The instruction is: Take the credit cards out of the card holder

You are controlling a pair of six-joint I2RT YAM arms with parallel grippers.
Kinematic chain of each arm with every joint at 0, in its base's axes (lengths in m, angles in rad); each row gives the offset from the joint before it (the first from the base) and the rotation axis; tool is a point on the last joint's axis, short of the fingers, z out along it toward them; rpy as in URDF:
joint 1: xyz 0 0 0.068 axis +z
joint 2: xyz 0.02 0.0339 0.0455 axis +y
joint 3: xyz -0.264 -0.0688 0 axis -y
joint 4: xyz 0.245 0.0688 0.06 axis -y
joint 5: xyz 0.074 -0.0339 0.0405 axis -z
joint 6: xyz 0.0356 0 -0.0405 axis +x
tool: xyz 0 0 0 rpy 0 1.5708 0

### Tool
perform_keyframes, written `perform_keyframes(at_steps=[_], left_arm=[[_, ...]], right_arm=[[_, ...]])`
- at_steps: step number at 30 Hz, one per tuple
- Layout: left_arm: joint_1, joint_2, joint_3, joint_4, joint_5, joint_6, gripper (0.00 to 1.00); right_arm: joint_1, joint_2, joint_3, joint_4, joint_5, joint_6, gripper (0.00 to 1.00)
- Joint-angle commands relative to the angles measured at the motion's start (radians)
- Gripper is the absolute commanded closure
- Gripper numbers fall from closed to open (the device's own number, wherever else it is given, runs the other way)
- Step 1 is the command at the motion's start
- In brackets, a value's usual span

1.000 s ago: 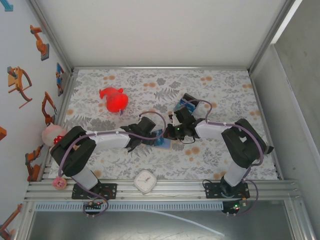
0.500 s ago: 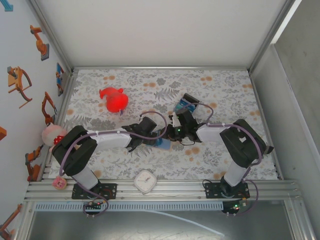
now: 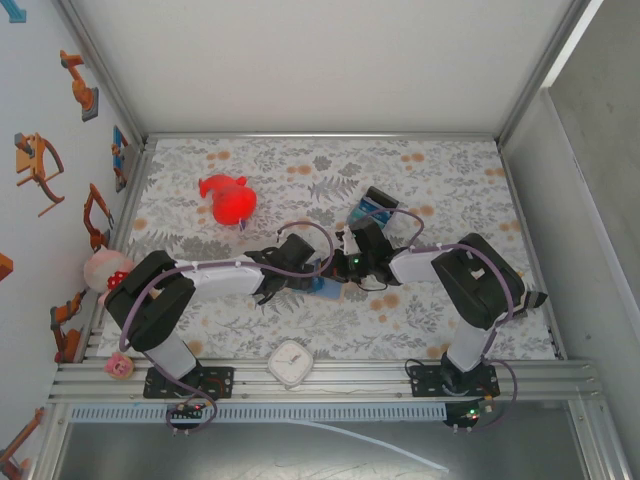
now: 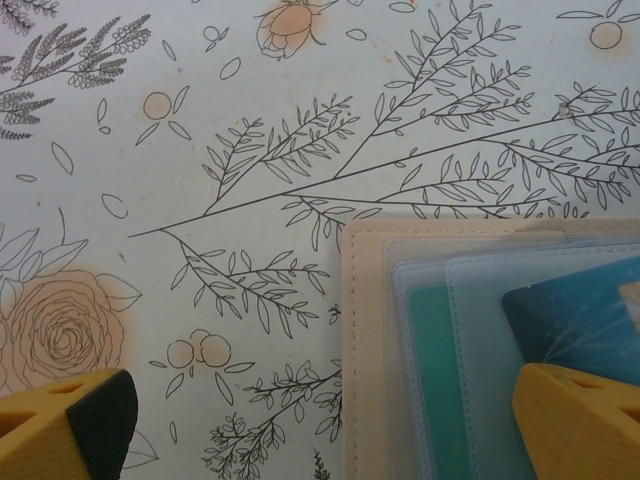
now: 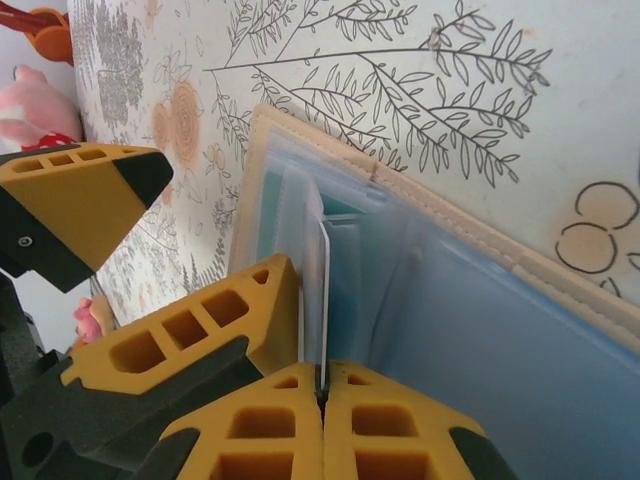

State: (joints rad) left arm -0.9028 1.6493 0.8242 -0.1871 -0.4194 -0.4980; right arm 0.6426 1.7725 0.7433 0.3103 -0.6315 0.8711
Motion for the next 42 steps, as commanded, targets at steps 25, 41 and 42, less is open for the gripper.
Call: perform_keyframes(at_steps=[25,41,42], left_arm=[[0.029,-0.167,-0.062,-0.086,-0.004,-0.24,0.03],[0.051,-0.437,-0.142,0.012,-0.024,-0.155,0.03],[0.053,-0.461,-0.154,0.016,-0.039,-0.148,0.03]], right_arm=[[-0.055,-0.269,0.182,-0.621,0.314,-0.35,1.0],[-0.092,-0.326,0.422,-0.79,0.601,-0.873,1.0],[-0.093,-0.321,0.435,-0.795,0.615,-0.912,1.0]])
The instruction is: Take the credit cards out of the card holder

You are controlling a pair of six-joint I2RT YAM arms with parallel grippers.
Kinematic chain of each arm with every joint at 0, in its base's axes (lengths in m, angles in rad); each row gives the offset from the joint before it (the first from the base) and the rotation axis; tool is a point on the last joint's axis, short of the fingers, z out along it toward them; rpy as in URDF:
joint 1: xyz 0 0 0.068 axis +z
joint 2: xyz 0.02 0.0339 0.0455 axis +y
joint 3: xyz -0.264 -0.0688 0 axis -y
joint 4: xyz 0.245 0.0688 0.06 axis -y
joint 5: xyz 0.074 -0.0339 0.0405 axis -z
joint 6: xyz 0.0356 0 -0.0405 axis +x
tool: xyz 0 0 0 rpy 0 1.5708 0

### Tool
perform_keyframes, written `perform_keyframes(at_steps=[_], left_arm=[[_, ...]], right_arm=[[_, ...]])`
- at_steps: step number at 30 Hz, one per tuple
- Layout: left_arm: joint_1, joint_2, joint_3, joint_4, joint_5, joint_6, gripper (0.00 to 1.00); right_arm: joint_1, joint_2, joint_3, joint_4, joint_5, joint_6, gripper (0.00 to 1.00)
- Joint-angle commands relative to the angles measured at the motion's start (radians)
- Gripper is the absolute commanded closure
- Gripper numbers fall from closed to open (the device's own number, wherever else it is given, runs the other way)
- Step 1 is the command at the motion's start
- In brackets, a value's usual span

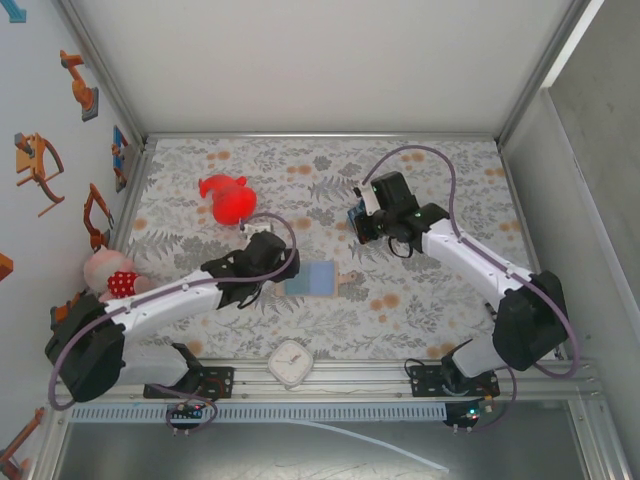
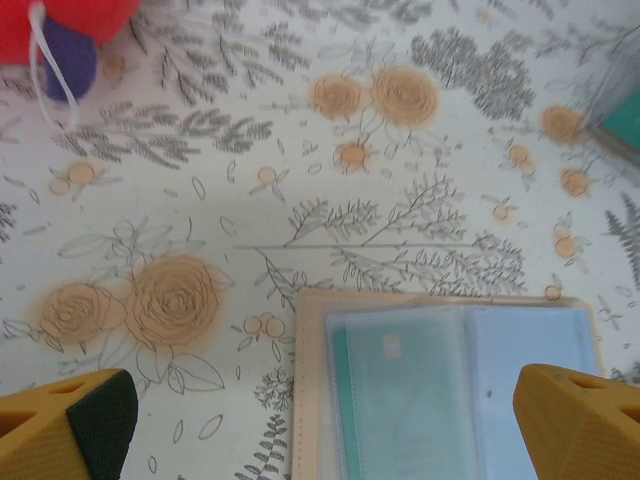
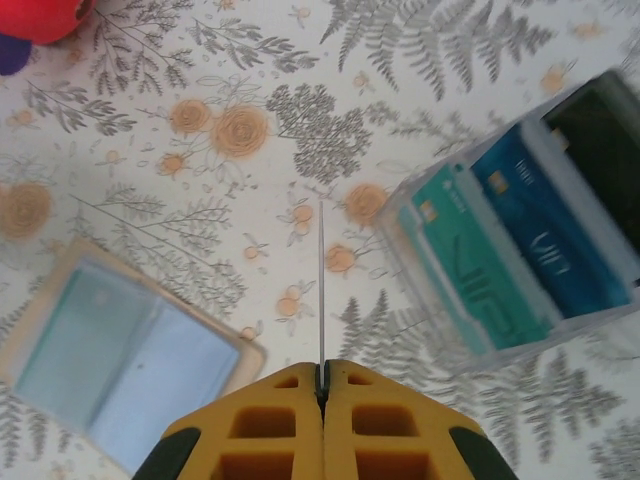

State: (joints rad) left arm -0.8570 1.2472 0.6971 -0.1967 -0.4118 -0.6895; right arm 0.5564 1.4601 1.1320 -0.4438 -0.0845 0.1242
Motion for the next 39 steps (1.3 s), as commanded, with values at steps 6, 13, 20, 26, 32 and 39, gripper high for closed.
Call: perform_keyframes(at_steps=[6,13,20,26,32,39], left_arm=[[0.028,-0.191,-0.095,0.066,-0.103,0.086,0.03],[0.052,-0.304,-0.147,0.094,-0.132,0.118,0.03],[0.064,-0.36,-0.174,0.096,-0.156,0.121,0.03],[0.071,-0.392,-0.191,0.09,-0.184,0.108,0.03],[0.076,-0.419,-0.2,0.083,-0.203,0.098,0.03],[0.08,-0.423,-0.202,0.072,-0.209,0.091,0.03]], right_arm=[[-0.026,0.039,0.12,-0.075,0.1,-0.323,1.0],[-0.06,0.114,0.193,-0.115,0.094,-0.449,1.0],[-0.105,0.207,0.283,-0.174,0.077,-0.523,1.0],[-0.126,0.294,0.354,-0.21,0.055,-0.562,1.0],[-0.141,0.377,0.422,-0.252,0.048,-0.584,1.0],[-0.154,0.436,0.448,-0.274,0.047,-0.592,1.0]])
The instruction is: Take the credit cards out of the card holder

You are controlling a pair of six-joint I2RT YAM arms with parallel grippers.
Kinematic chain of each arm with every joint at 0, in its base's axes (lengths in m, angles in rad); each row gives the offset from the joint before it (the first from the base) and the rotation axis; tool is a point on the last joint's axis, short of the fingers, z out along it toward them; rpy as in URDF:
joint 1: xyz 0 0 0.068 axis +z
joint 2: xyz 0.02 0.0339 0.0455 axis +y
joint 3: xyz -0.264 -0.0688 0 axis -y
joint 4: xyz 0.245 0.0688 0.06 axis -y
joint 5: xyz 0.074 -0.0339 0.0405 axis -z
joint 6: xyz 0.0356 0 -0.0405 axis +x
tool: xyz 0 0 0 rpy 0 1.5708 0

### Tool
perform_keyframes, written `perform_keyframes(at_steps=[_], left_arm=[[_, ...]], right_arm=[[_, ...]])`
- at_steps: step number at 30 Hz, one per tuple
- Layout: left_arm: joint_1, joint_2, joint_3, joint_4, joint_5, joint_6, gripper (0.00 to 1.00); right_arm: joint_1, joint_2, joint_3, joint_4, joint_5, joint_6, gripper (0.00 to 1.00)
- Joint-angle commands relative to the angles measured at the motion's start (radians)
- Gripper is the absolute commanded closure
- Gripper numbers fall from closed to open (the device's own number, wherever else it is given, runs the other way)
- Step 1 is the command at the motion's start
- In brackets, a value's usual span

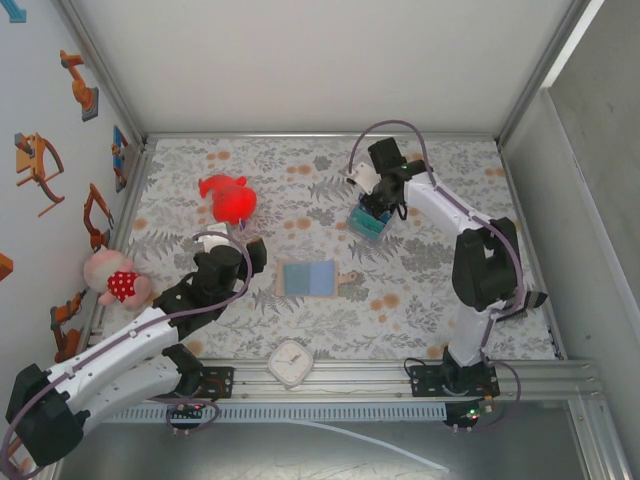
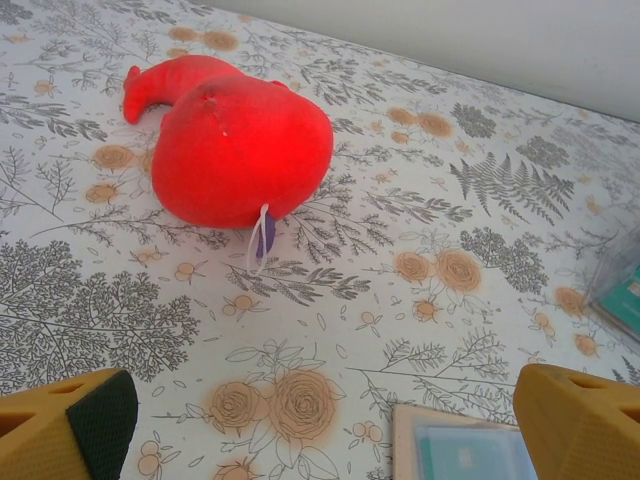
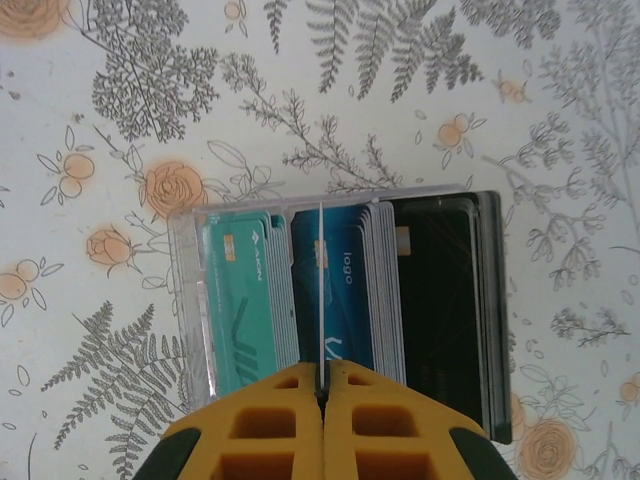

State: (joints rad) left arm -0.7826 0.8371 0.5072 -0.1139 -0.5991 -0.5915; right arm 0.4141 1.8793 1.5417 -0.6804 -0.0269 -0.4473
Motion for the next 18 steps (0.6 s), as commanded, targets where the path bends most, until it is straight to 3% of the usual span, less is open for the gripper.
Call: perform_keyframes(at_steps=[1,18], left_arm=[[0.006,-0.011,-0.012,-0.012,-0.022,-0.007,0.03],[0.011,-0.01,-0.013,-0.016,-0.02,-0.015,0.03]], right_arm=[[-0.013,0.022,0.039,-0.042,-0.009,-0.021,1.0],[-0.044,0.059,0.053,-0.068,-0.008,-0.023,1.0]])
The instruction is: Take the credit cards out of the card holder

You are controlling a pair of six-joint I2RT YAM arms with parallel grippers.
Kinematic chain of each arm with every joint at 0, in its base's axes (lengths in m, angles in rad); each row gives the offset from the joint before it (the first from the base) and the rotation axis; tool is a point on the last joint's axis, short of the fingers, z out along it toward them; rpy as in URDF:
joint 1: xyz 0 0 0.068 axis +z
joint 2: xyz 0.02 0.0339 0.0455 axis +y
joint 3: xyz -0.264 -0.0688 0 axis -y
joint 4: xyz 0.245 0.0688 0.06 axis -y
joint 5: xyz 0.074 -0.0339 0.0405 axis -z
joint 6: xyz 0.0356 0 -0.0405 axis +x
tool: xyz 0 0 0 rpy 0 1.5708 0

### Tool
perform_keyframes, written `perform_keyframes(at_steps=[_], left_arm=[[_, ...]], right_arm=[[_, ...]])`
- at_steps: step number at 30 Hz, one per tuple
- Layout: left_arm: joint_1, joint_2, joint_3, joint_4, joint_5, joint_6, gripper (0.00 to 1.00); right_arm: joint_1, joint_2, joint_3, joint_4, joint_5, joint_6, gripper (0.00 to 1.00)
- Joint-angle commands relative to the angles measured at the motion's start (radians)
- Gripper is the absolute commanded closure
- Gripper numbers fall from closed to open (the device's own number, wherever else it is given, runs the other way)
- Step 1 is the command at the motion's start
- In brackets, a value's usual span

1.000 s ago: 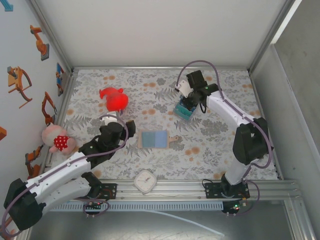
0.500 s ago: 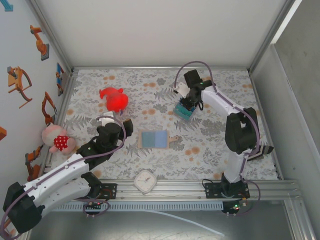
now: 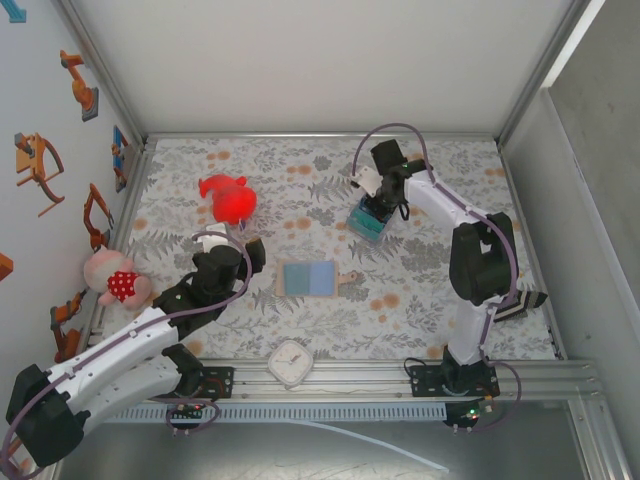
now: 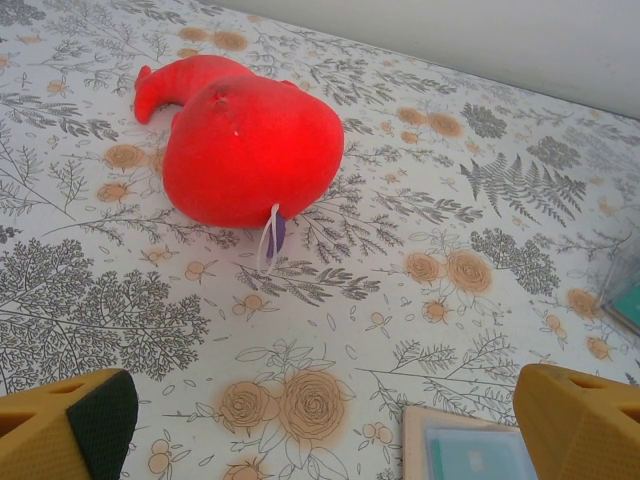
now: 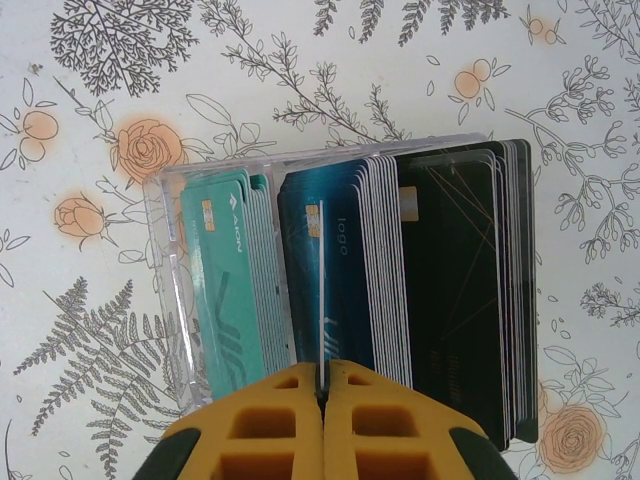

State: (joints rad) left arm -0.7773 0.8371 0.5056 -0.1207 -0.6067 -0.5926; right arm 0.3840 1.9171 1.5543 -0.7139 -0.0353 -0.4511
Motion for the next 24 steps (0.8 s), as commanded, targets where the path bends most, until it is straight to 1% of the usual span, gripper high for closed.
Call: perform_keyframes(at_steps=[1,8,17,24], left_arm=[[0.007,-0.01,-0.012,-0.008,-0.01,-0.015,0.03],[0.008,-0.005,-0.012,-0.009,-0.01,-0.013,0.03],[0.01,-0.01,-0.012,-0.014,-0.011,-0.016,0.03],[0.012,-0.021,-0.017,-0.019,-0.011,-0.022,0.03]], right_arm=[[-0.015,0.026,0.045,-0.039,-0.003,-0.018,1.0],[-0.016,0.069,0.082,-0.07,-0.021,-0.017,1.0],[-0.016,0.055,0.086,-0.07,-0.011,-0.011,0.79],[-0.016,-0.004,0.057,-0.042,0.001,0.038,0.77]])
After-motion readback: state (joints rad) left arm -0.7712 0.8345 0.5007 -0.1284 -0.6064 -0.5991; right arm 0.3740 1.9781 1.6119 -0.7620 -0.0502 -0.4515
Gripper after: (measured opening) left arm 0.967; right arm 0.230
